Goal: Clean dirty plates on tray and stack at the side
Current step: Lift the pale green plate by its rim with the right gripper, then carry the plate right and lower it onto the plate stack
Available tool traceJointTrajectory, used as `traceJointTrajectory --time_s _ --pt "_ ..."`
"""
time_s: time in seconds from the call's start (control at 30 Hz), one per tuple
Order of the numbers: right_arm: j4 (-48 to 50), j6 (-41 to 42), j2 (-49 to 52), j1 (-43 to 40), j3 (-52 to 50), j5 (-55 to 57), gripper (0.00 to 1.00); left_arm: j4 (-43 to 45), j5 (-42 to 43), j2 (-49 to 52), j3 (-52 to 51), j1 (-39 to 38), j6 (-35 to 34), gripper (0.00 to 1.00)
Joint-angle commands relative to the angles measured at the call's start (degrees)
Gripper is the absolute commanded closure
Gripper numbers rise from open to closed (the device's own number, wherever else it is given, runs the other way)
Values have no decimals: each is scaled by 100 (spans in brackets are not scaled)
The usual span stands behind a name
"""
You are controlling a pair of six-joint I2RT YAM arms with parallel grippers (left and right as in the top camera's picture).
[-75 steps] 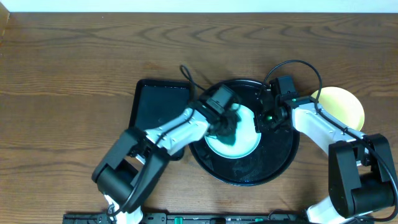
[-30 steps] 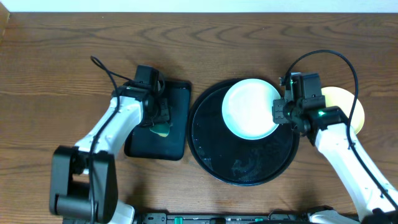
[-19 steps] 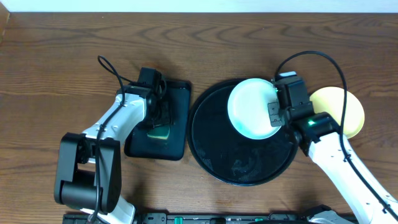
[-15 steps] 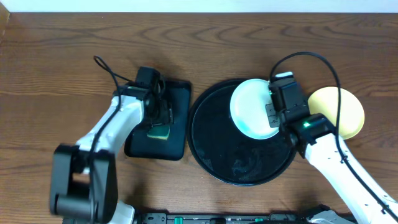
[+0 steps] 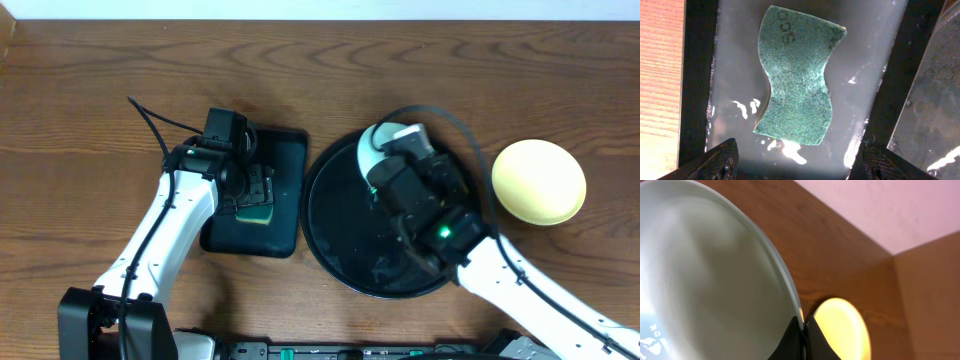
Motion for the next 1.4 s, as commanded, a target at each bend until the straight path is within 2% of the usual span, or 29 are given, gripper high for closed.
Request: traceJointTrajectory --time_s 0.0,0.17,0.7,0.8,0.9,1.13,1.23,1.27,1.37 --pt "59 -575 -79 483 48 909 99 -13 -74 42 -37 20 37 20" --pt "155 -1014 -79 813 48 1014 99 -11 -74 42 -37 20 39 20" --pt "249 -1001 -79 846 48 1351 99 -11 -74 42 -42 17 39 19" --pt "278 -697 -79 817 46 1349 99 -11 -74 42 -42 20 39 19" --pt "234 -2 -79 645 44 1104 99 -11 -74 42 -42 20 39 19" --pt "22 1478 -63 -660 42 -1091 99 -13 -76 42 -42 20 39 19" --pt "-24 2065 -28 -1635 37 -2085 99 -11 -74 42 -42 20 39 19" --pt "-61 2343 -15 -2218 37 -2669 99 -13 -74 42 -42 20 39 19" --pt "-151 2662 17 -3281 37 -3707 99 -11 -74 42 -42 20 39 19"
